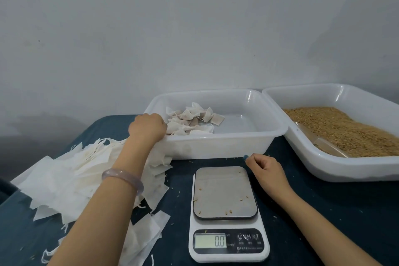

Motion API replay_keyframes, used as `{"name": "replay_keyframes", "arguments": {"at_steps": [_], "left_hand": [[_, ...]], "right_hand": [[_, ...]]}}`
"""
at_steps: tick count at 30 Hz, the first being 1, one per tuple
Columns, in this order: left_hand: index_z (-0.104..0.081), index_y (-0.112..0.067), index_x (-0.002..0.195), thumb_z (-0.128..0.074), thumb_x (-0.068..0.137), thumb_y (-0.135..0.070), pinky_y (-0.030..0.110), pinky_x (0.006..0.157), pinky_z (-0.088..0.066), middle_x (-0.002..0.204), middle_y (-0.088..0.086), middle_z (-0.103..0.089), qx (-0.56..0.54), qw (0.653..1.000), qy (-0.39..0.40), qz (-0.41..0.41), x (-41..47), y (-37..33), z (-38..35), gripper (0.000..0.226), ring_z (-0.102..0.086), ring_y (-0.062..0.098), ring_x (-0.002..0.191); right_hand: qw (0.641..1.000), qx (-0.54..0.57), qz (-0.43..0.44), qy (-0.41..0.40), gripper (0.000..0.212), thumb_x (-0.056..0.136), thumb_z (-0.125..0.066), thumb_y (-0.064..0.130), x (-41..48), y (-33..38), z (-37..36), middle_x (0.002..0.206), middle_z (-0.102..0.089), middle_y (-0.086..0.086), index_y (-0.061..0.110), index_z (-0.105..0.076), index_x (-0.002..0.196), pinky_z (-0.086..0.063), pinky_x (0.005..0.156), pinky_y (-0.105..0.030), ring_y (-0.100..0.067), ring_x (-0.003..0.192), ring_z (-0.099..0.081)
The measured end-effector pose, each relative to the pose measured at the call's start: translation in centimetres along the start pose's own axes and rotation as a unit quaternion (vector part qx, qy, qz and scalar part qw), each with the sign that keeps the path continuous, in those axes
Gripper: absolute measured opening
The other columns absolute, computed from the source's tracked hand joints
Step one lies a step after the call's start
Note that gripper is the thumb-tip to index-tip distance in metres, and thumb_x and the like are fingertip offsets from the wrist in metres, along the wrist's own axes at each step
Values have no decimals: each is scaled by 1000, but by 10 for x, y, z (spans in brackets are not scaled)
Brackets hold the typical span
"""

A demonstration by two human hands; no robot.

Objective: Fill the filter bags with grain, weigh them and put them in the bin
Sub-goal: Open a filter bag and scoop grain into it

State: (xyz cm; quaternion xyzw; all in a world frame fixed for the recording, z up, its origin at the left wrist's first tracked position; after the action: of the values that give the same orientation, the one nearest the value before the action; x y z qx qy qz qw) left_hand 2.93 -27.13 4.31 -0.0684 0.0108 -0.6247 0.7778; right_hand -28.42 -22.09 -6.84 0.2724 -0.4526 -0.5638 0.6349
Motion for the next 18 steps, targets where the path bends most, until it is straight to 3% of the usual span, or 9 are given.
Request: {"name": "replay_keyframes", "arguments": {"at_steps": [4, 6, 8, 11, 14, 18], "left_hand": [[-64, -20, 116, -48, 99, -41, 29, 63, -36, 115, 5, -60, 82, 995, -54, 17, -30, 21, 35, 32, -56, 26, 101], [-59, -17, 115, -50, 97, -53, 34, 75, -44, 124, 8, -55, 120, 992, 6, 35, -39, 39, 31, 41, -53, 28, 111], [-58, -14, 101, -48, 97, -55, 36, 89, -43, 131, 14, -52, 130, 985, 104, 40, -44, 52, 15, 43, -49, 29, 114], [-61, -11, 115, -47, 102, -42, 27, 83, -39, 122, 8, -61, 108, 980, 160, 42, -50, 57, -2, 37, -48, 20, 99], [-62, -11, 111, -42, 102, -27, 29, 79, -41, 98, 2, -58, 93, 986, 126, 64, -51, 65, -8, 26, -53, 21, 90], [-55, -16, 81, -46, 98, -22, 30, 65, -37, 81, 4, -52, 96, 989, -33, 105, -60, 73, 18, 20, -52, 24, 75]], "right_hand": [[1000, 4, -7, 1, 46, 93, -56, 34, 0, -4, -1, 48, -38, 10, 20, -41, 52, -31, 57, -32, -4, 50, -32], [1000, 4, -8, 0, 46, 94, -57, 34, 1, -3, -2, 49, -39, 10, 19, -43, 53, -31, 57, -31, -4, 50, -34], [1000, 5, -8, -2, 46, 95, -57, 33, 0, -2, 0, 49, -38, 10, 17, -43, 54, -31, 57, -31, -5, 51, -34], [1000, 3, -9, -4, 46, 95, -58, 30, -1, -2, 0, 49, -37, 10, 16, -42, 54, -29, 56, -31, -6, 51, -33], [1000, -1, -11, -3, 45, 95, -57, 32, -1, -3, 0, 50, -37, 9, 13, -43, 56, -30, 57, -31, -6, 51, -33], [1000, -2, -7, 0, 45, 95, -57, 32, 0, -1, 0, 51, -36, 9, 8, -44, 60, -30, 57, -32, -6, 53, -32]]}}
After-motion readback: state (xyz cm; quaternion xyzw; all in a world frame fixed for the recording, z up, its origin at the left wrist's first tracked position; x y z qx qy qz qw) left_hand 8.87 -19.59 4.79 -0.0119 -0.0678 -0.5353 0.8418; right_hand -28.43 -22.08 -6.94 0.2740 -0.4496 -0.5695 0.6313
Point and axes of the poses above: each hand's wrist, its own x-axis towards the middle knuckle, its own z-axis out of the back of the hand, y = z × x, the point moved 10 cm from there along x, towards the middle knuckle
